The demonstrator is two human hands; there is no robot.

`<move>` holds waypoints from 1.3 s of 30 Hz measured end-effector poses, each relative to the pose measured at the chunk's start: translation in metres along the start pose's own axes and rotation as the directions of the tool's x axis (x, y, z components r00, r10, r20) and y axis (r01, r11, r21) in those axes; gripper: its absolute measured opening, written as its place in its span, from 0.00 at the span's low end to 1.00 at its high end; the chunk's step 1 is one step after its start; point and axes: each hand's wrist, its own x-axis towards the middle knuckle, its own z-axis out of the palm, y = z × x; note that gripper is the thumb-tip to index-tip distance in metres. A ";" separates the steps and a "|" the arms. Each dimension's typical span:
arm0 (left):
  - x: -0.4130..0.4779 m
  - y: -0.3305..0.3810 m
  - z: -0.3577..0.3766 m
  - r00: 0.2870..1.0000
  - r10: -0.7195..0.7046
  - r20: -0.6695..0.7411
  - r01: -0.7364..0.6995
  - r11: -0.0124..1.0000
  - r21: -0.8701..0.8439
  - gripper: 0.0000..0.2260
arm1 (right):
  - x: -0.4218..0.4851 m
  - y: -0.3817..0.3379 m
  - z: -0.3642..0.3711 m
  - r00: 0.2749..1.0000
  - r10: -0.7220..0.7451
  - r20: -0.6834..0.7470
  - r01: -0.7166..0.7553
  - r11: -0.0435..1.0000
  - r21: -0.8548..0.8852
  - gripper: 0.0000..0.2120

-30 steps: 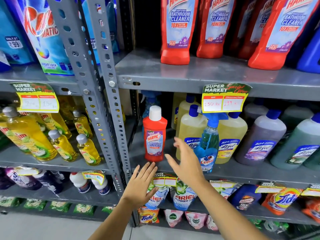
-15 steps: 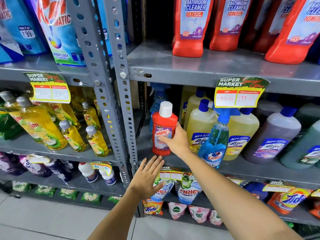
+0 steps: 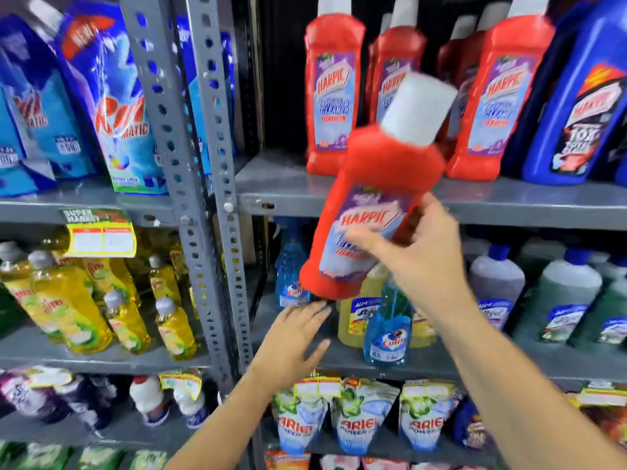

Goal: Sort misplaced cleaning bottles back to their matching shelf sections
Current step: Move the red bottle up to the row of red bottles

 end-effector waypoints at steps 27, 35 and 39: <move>0.110 0.017 -0.141 0.947 -0.001 -0.320 0.106 0.945 0.311 0.37 | 0.141 0.017 -0.074 0.963 0.225 0.148 -0.141 0.890 -0.434 0.38; 0.111 0.017 -0.138 0.947 -0.032 -0.321 0.126 0.953 0.276 0.38 | 0.166 0.040 -0.069 0.968 0.229 0.104 -0.161 0.881 -0.445 0.50; 0.110 0.017 -0.139 0.945 -0.031 -0.326 0.124 0.955 0.269 0.38 | 0.186 0.052 -0.063 0.969 0.234 0.076 -0.174 0.871 -0.459 0.40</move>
